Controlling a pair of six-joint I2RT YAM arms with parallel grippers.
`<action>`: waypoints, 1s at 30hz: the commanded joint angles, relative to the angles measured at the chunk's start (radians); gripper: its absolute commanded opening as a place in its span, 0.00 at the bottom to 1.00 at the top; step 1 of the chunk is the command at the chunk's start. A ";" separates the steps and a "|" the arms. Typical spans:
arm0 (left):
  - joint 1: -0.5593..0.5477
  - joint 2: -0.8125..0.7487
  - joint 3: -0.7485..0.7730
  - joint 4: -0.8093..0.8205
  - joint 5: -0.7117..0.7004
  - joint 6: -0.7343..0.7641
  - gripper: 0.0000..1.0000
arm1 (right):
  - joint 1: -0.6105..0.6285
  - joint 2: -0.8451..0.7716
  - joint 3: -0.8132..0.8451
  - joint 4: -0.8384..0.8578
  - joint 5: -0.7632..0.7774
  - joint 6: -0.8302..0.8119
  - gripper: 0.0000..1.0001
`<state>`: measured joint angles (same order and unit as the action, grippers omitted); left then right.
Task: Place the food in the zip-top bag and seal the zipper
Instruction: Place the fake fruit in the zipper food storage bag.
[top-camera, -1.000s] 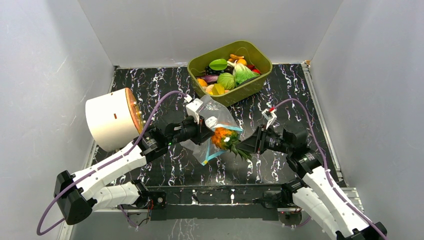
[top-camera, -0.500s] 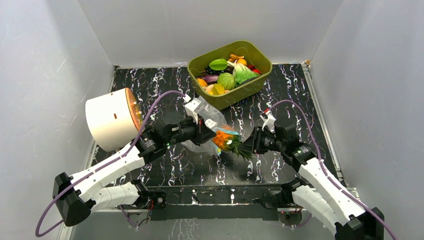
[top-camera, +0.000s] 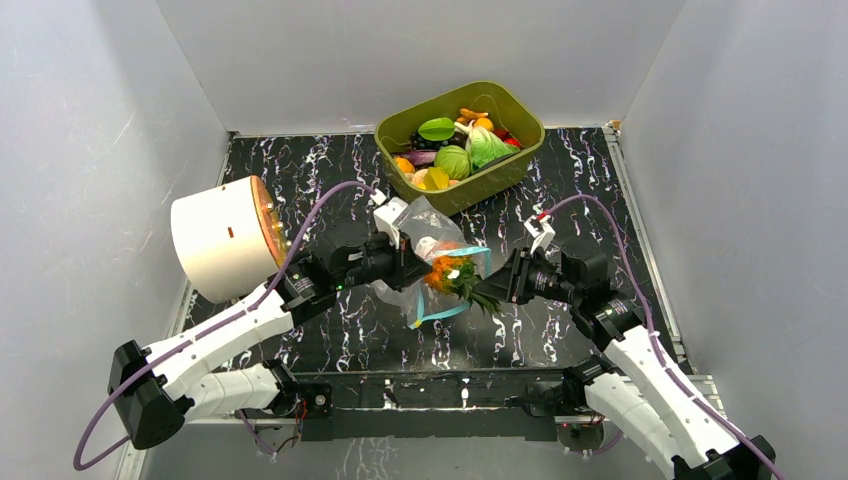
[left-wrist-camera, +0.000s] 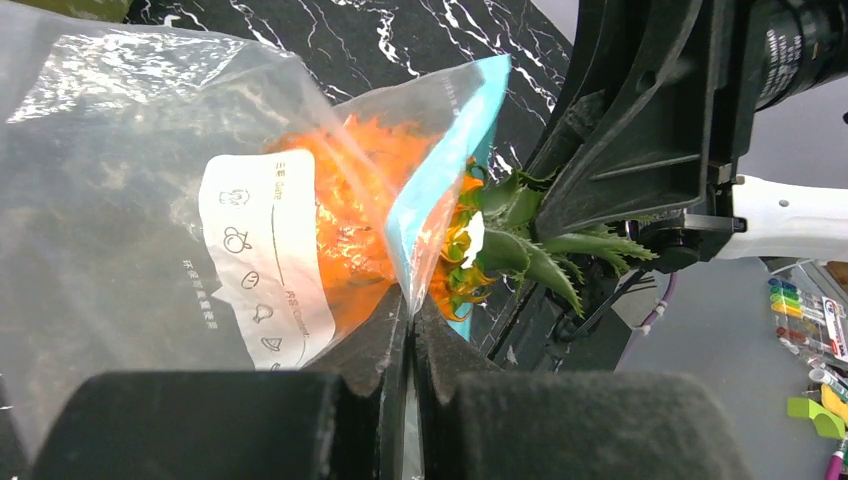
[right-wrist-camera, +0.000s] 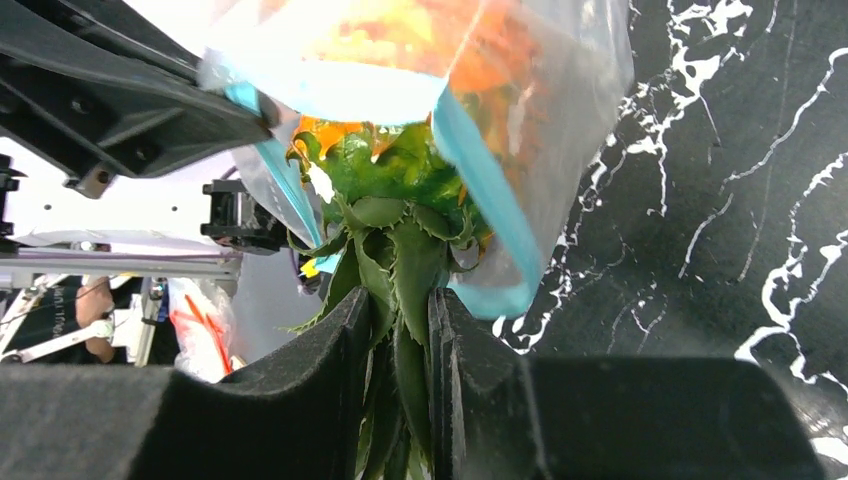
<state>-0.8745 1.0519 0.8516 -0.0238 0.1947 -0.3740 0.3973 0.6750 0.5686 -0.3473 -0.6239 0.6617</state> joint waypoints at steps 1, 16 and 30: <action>-0.004 0.014 0.041 0.025 0.041 0.008 0.00 | -0.002 -0.002 0.039 0.167 -0.023 0.055 0.15; -0.006 0.012 0.035 0.134 0.162 -0.070 0.00 | 0.025 0.068 0.006 0.264 0.146 0.123 0.15; -0.006 0.056 0.033 0.165 0.169 -0.032 0.00 | 0.094 0.119 0.022 0.313 0.148 0.140 0.16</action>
<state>-0.8745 1.0859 0.8555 0.0971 0.3305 -0.4305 0.4599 0.7845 0.5594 -0.1329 -0.4702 0.8028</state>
